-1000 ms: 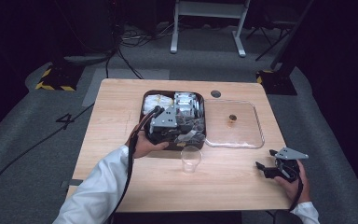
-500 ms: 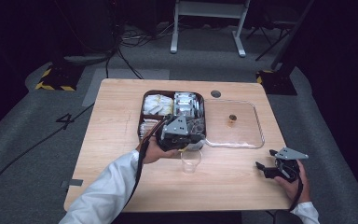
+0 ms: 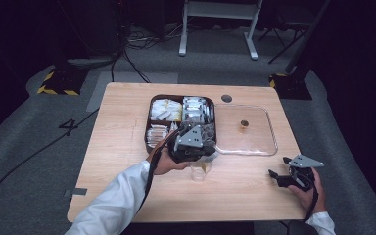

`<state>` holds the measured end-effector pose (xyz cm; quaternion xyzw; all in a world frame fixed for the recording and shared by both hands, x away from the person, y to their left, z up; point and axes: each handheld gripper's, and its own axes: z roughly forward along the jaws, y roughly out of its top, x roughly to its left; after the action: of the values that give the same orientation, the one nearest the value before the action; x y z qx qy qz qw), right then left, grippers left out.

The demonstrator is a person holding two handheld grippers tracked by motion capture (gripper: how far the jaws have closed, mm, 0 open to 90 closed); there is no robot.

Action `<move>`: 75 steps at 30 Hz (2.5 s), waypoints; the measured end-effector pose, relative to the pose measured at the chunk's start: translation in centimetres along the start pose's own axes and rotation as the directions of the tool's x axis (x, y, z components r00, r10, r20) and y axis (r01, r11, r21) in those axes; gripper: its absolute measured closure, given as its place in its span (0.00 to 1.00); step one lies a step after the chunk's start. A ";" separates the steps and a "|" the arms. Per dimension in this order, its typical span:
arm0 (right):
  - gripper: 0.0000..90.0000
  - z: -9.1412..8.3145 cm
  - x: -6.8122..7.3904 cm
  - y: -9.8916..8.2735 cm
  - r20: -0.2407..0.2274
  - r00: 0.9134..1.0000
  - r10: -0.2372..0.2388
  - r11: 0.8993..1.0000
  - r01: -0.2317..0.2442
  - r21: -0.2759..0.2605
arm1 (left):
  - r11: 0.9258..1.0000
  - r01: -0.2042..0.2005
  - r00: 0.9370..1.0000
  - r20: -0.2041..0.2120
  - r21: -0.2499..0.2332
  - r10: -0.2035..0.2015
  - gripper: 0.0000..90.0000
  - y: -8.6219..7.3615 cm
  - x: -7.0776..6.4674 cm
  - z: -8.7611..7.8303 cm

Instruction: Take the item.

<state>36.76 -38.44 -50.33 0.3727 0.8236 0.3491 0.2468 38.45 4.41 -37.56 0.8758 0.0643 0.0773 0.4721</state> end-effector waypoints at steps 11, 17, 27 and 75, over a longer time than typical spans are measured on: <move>0.19 0.0 0.0 0.0 0.000 1.000 0.000 1.000 0.000 0.000 | 0.998 0.043 0.999 0.023 0.044 -0.044 0.97 -2.6 0.5 1.4; 0.19 0.0 0.0 0.0 0.000 1.000 0.000 1.000 0.000 0.000 | 0.995 0.052 0.998 0.025 0.083 -0.055 0.95 -3.5 0.7 2.1; 0.19 0.0 0.0 0.0 0.000 1.000 0.000 1.000 0.000 0.000 | 0.994 0.052 0.998 0.022 0.101 -0.055 0.94 -3.9 0.9 2.5; 0.19 0.0 0.0 0.0 0.004 1.000 0.004 1.000 -0.004 0.001 | 0.956 0.124 0.941 -0.339 0.266 -0.028 0.19 -10.1 -0.5 -7.1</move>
<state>36.78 -38.45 -50.34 0.3750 0.8226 0.3486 0.2475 36.18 15.62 -42.26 0.9057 0.1873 0.1948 0.3267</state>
